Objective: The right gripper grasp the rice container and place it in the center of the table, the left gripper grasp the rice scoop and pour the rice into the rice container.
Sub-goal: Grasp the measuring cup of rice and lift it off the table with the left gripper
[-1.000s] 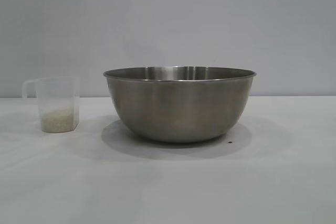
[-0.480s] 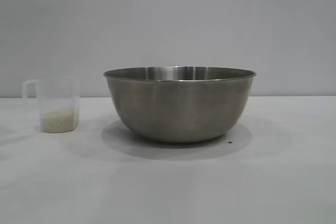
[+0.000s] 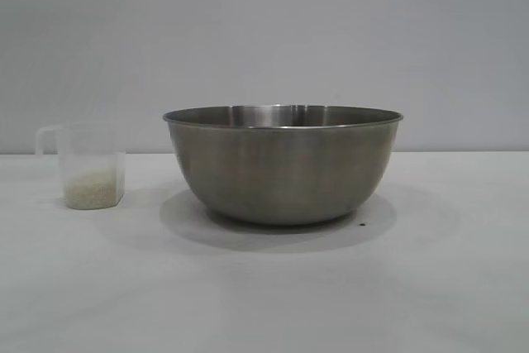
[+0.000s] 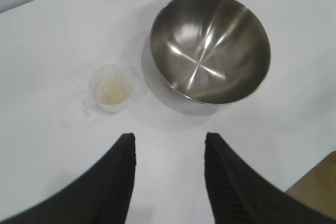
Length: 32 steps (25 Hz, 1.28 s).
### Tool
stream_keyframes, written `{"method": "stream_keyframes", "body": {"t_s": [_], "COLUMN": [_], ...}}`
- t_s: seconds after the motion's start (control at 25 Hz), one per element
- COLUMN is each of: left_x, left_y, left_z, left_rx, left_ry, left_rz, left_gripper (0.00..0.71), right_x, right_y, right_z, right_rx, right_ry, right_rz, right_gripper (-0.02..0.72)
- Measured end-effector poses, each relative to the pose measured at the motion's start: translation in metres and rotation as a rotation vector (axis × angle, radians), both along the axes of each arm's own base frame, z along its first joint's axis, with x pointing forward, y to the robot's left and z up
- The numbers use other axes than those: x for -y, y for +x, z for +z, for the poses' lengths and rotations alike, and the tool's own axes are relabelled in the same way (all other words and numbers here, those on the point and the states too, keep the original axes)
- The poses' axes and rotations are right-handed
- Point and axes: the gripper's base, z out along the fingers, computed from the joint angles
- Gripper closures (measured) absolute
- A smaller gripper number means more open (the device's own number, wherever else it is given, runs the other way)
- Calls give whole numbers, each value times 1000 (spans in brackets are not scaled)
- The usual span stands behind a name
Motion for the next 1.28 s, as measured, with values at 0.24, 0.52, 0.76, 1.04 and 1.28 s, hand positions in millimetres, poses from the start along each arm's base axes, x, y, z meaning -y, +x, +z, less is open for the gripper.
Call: {"method": "stream_keyframes", "body": {"t_s": [0.24, 0.52, 0.76, 1.04, 1.28], "left_x": [-10, -19, -14, -11, -9], "left_y": [-40, -68, -79, -77, -69], "left_z": [10, -29, -87, -136, -170], "left_rx": [74, -8, -87, 59, 167], "left_ry": [45, 121, 61, -23, -85], "left_rz": [78, 131, 117, 138, 153], "left_gripper": [441, 441, 441, 441, 441], "right_x": [0, 0, 0, 0, 0], "right_y": [0, 0, 0, 0, 0], "right_z": [0, 0, 0, 0, 0], "right_rx": [0, 0, 0, 0, 0], "right_ry": [0, 0, 0, 0, -1], "right_rz": [0, 0, 0, 0, 0], "right_gripper": [304, 304, 304, 304, 304]}}
